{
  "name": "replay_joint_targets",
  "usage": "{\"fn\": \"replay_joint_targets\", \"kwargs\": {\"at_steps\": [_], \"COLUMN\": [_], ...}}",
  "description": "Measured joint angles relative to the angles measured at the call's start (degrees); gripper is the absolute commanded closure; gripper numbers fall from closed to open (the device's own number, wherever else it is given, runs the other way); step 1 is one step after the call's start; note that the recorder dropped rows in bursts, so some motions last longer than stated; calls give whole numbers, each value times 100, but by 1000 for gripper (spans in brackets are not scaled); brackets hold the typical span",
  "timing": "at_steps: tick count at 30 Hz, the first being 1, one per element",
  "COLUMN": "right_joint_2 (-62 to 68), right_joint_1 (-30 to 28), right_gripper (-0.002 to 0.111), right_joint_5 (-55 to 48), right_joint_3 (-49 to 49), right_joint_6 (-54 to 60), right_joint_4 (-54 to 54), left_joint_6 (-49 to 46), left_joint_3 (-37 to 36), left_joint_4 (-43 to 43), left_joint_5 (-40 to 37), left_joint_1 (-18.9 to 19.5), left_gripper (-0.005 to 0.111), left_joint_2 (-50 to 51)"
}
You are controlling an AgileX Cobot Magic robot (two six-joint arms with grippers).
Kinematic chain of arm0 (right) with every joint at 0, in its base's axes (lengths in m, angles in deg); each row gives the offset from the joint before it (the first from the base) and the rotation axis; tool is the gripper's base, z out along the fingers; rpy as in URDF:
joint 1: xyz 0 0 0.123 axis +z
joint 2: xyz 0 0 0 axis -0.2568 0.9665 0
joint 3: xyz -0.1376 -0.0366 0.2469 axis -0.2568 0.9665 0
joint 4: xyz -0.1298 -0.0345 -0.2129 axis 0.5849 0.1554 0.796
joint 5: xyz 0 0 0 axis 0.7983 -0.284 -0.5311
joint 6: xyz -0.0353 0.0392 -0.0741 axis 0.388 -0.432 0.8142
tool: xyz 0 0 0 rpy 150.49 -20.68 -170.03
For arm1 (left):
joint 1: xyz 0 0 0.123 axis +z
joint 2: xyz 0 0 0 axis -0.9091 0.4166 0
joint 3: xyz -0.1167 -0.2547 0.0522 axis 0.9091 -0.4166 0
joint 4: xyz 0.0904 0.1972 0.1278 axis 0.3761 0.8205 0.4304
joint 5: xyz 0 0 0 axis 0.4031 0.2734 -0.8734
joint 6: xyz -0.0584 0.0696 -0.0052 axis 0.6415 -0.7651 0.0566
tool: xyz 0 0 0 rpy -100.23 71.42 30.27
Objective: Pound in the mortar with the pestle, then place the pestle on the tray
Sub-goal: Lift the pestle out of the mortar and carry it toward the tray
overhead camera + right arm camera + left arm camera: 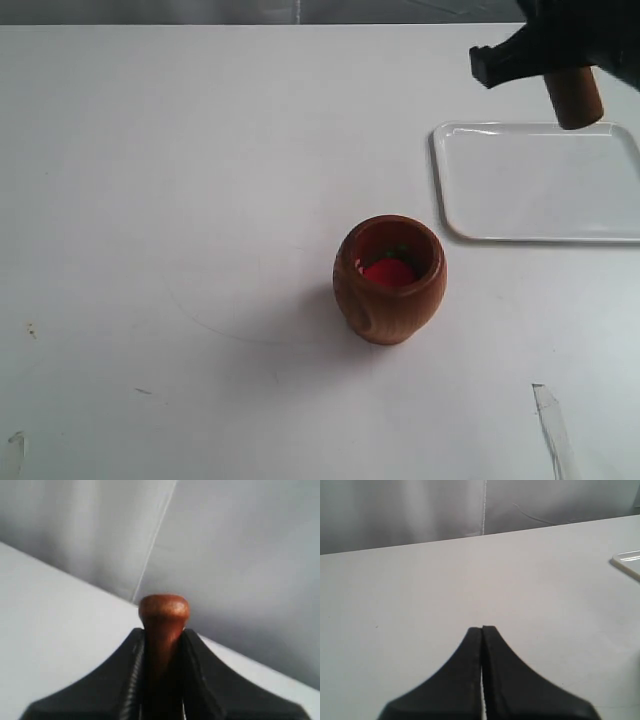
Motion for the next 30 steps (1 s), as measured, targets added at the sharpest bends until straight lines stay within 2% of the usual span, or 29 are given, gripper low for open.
{"fn": "replay_joint_targets", "kwargs": {"at_steps": [2, 5, 10, 13, 17, 20, 23, 27, 30], "right_joint_2": [124, 430, 1215, 1831, 2843, 3510, 3934, 4098, 4108], "right_joint_1": [-351, -852, -1554, -1812, -1914, -1914, -1935, -1935, -1935], "right_gripper": [108, 108, 108, 108, 108, 108, 108, 108, 94], "right_joint_5": [-1098, -2019, -2996, -3606, -5095, -5965, -6077, -5666, -5312], "right_joint_3": [-515, -1136, -1840, -2158, -2734, -3064, -3131, -3174, -3197], "right_joint_6": [621, 899, 799, 26, -1848, -2687, -2873, -2883, -2883], "right_joint_4": [-795, -1204, -884, 259, 2880, 4055, 4517, 4629, 4617], "left_joint_6": [0, 0, 0, 0, 0, 0, 0, 0, 0], "left_joint_3": [0, 0, 0, 0, 0, 0, 0, 0, 0], "left_joint_4": [0, 0, 0, 0, 0, 0, 0, 0, 0], "left_joint_5": [0, 0, 0, 0, 0, 0, 0, 0, 0], "left_joint_1": [0, 0, 0, 0, 0, 0, 0, 0, 0], "left_gripper": [107, 107, 107, 107, 107, 107, 107, 107, 107], "left_joint_2": [0, 0, 0, 0, 0, 0, 0, 0, 0]}}
